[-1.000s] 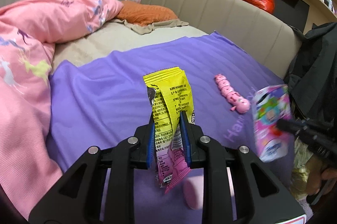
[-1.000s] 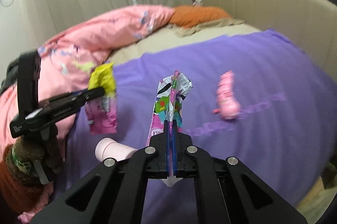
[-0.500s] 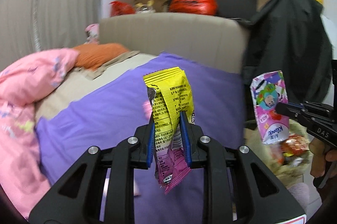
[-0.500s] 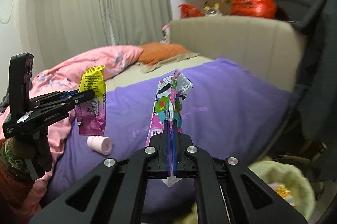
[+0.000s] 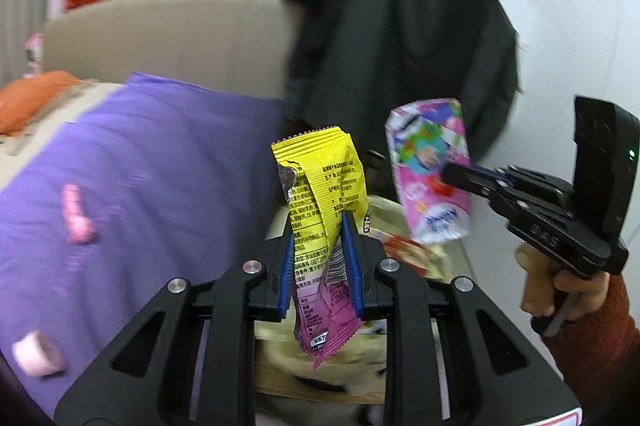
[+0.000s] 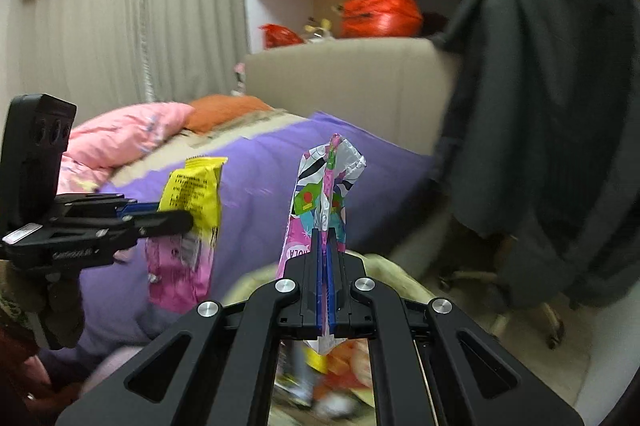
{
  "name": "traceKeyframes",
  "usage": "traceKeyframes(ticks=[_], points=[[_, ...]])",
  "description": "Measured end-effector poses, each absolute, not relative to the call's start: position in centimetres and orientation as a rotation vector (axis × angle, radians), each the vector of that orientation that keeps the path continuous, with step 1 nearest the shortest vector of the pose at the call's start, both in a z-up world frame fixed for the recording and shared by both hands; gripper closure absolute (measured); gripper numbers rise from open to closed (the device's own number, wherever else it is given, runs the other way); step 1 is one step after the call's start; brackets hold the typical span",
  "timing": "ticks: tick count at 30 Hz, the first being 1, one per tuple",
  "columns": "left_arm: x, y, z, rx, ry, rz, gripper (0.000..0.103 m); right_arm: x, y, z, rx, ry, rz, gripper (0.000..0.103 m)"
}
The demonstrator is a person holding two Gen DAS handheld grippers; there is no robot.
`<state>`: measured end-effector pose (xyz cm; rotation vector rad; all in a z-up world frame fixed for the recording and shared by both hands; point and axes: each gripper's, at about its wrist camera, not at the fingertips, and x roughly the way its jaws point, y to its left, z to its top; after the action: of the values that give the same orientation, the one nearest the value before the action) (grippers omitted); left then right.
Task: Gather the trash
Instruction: 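Carry the yellow-pink wrapper and Kleenex pack over the yellow bag, then lower both items into the yellow bag and open both grippers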
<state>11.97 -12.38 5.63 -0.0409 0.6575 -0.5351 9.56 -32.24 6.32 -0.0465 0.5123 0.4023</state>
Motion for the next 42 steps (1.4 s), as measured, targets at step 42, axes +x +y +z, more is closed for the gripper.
traceKeyframes(ticks=[42], points=[[16.3,-18.2,-3.9,0.080,0.873,-0.575,0.089,13.6,-33.9,-5.4,0.005,0.790,0.391,0.099]])
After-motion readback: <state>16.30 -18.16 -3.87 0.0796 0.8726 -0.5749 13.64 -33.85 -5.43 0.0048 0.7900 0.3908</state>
